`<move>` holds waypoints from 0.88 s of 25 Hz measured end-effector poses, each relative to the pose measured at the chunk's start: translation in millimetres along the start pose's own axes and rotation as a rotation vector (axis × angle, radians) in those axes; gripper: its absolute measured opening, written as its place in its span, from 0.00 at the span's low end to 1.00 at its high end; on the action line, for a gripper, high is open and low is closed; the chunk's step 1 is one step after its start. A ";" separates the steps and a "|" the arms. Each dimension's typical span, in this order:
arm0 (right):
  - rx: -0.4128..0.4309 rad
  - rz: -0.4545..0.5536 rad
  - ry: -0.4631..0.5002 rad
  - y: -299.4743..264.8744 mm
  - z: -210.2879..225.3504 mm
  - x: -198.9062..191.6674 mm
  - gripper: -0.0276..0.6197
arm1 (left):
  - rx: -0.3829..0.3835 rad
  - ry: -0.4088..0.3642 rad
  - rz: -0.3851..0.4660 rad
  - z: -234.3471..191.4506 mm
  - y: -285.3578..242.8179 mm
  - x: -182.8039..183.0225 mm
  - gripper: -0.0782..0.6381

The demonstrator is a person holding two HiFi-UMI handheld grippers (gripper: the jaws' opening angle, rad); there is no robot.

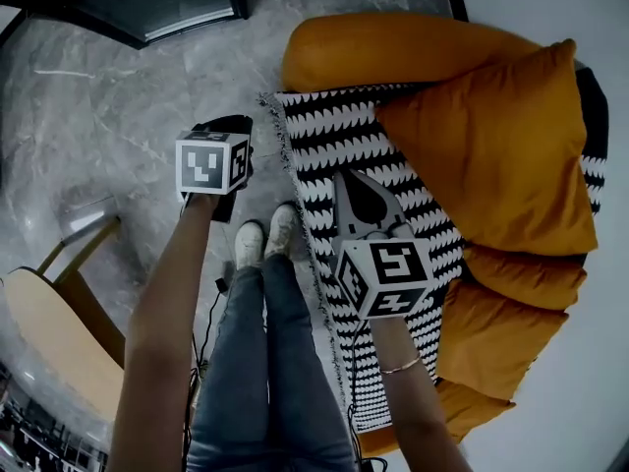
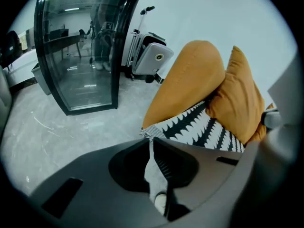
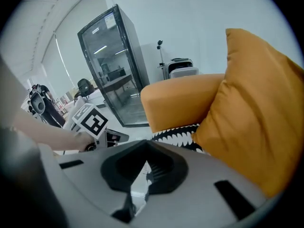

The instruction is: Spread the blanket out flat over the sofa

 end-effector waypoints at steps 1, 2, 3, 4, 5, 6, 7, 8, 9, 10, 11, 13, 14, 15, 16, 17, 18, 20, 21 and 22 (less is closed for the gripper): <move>0.000 0.004 0.000 4.0 -4.3 1.1 0.06 | -0.002 -0.005 0.009 3.2 8.0 2.2 0.16; -0.001 0.008 0.002 7.8 -8.0 2.7 0.06 | -0.007 -0.005 0.018 6.4 15.2 4.8 0.16; -0.002 0.009 0.002 11.3 -10.9 4.8 0.06 | -0.014 -0.001 0.026 9.7 21.8 7.7 0.15; -0.004 0.010 0.002 14.2 -13.1 7.3 0.06 | -0.022 0.004 0.033 12.7 27.8 10.8 0.15; -0.007 0.009 -0.002 16.5 -14.4 9.8 0.06 | -0.030 0.007 0.038 15.5 33.4 13.8 0.14; -0.010 0.006 -0.010 18.4 -15.1 11.7 0.06 | -0.037 0.009 0.040 17.9 38.6 16.2 0.14; -0.015 0.001 -0.025 20.3 -15.3 12.5 0.06 | -0.043 0.007 0.034 20.3 43.7 17.1 0.14; -0.020 -0.006 -0.043 22.4 -15.4 12.5 0.06 | -0.048 0.003 0.023 22.6 48.9 16.6 0.14; -0.023 -0.010 -0.061 24.6 -15.4 12.9 0.06 | -0.052 -0.002 0.012 24.8 54.3 16.0 0.13; -0.024 -0.012 -0.076 27.0 -15.3 14.6 0.06 | -0.055 -0.008 0.006 27.1 60.2 16.7 0.13; -0.023 -0.009 -0.087 29.7 -15.4 17.2 0.06 | -0.058 -0.015 0.007 29.3 66.8 19.0 0.13; -0.023 0.003 -0.104 37.5 -17.1 23.3 0.06 | -0.065 -0.029 0.024 33.9 82.9 25.6 0.13; -0.024 0.008 -0.112 42.6 -18.6 26.3 0.06 | -0.070 -0.037 0.034 36.5 92.2 29.2 0.13; -0.028 0.012 -0.118 48.0 -20.4 29.6 0.06 | -0.075 -0.045 0.044 39.1 102.0 33.2 0.13; -0.031 0.016 -0.122 53.4 -22.4 33.2 0.06 | -0.078 -0.053 0.053 41.5 111.9 38.0 0.13; -0.034 0.019 -0.124 58.8 -24.6 36.6 0.06 | -0.079 -0.059 0.063 43.9 121.9 43.3 0.13; -0.035 0.021 -0.125 64.0 -27.0 39.7 0.06 | -0.079 -0.063 0.073 46.5 131.6 48.7 0.13; -0.037 0.025 -0.123 74.4 -31.1 45.1 0.06 | -0.079 -0.064 0.091 53.1 149.4 58.8 0.13; -0.037 0.029 -0.123 79.4 -33.0 47.9 0.06 | -0.080 -0.063 0.101 57.0 157.5 64.0 0.13; -0.037 0.034 -0.124 84.0 -35.0 51.1 0.06 | -0.083 -0.064 0.113 61.0 165.2 69.8 0.13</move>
Point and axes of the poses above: the fingertips, and each gripper's own axes: y backward along the fingers, z to its right, x out of its top, the point moved 6 cm from there along y, backward along the fingers, and after that the axes turned 10 degrees about -y, right-handed, at the moved point
